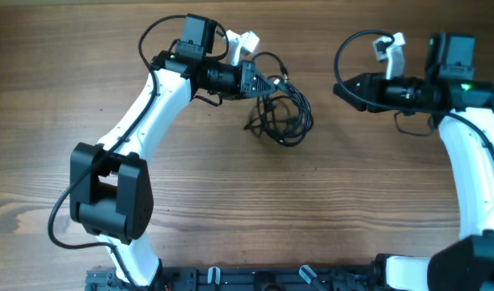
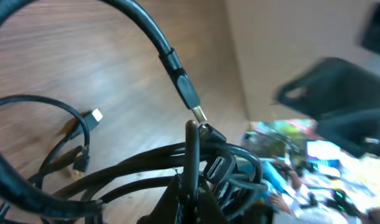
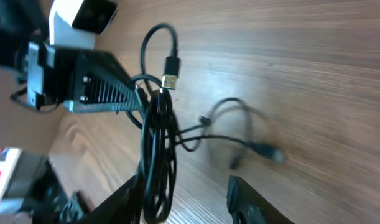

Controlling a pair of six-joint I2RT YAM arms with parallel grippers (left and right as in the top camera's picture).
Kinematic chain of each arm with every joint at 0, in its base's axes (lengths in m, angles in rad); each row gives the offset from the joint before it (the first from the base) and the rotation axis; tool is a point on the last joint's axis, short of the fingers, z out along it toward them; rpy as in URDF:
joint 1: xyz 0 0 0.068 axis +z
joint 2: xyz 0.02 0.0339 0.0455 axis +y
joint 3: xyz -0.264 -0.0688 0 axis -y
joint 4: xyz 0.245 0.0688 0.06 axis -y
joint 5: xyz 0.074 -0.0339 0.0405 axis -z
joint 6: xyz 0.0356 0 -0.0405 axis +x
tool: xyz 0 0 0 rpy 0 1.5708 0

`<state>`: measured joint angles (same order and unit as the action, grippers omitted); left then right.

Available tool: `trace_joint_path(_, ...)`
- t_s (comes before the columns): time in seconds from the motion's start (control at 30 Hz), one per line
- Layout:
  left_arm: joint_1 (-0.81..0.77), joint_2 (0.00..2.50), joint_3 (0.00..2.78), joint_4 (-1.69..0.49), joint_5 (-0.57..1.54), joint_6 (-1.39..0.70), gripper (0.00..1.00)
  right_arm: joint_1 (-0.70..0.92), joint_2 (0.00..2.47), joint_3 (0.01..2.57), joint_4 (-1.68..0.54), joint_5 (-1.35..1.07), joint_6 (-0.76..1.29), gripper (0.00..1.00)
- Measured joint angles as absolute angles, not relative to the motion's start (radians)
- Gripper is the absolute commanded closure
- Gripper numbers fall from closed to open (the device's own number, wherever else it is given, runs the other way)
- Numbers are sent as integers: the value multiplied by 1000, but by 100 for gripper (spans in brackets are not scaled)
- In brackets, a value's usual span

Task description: Untangle cables

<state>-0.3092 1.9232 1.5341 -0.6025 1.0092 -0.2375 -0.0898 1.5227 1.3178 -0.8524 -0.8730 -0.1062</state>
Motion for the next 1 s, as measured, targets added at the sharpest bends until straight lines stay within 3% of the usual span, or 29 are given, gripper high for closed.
trace_joint_path(0.1,-309,1923,1534,-597,1081,-236,96,-35,1580,1317,-826,-963,-161,58)
trace_joint_path(0.23,-309,1923,1534,-596,1102,-236,96,73,1605,1317,-760,-994,-175,71)
trace_joint_path(0.53,-309,1923,1534,-596,1098,-236,96,148,1653,1318,-762,-752,-94,72)
trace_joint_path(0.6,-309,1923,1534,-597,1097,-236,96,179,1687,1318,-762,-738,-91,80)
trace_joint_path(0.67,-307,1924,1534,-597,1096,-236,96,192,1704,1317,-761,-720,-86,95)
trace_joint_path(0.77,-307,1929,1534,-595,1085,-237,96,195,1704,1317,-743,-700,-83,96)
trace_joint_path(0.8,-307,1931,1534,-594,1077,-237,90,195,1704,1317,-729,-690,-74,96)
trace_joint_path(0.83,-307,1931,1534,-595,1058,-237,59,194,1704,1317,-721,-687,-66,96)
trace_joint_path(0.87,-307,1931,1534,-607,1005,-254,6,190,1704,1317,-719,-688,-64,96)
trace_joint_path(0.9,-308,1931,1534,-622,958,-276,0,184,1703,1317,-720,-694,-63,96)
trace_joint_path(1.0,-308,1931,1534,-682,738,-386,0,138,1654,1317,-740,-698,-53,96)
